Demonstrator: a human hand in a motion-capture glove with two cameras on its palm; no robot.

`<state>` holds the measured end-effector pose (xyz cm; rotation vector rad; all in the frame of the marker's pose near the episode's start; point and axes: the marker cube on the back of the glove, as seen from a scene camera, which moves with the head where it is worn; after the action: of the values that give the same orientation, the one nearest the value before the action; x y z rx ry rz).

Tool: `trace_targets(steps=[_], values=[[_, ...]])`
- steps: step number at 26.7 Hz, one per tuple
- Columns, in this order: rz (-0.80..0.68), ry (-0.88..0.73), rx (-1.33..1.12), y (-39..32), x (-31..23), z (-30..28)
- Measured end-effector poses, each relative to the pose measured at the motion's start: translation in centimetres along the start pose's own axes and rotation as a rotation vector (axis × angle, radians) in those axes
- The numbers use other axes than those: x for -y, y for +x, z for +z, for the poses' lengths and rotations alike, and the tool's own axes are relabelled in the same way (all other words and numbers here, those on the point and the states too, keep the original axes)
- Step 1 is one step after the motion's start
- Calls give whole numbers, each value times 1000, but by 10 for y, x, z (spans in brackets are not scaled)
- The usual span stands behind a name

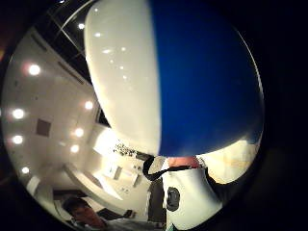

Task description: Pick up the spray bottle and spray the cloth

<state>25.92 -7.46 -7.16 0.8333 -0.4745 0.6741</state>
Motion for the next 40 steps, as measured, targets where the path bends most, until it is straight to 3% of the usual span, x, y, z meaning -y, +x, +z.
trace_targets(steps=[40], values=[[7,54,20,1,17,3]])
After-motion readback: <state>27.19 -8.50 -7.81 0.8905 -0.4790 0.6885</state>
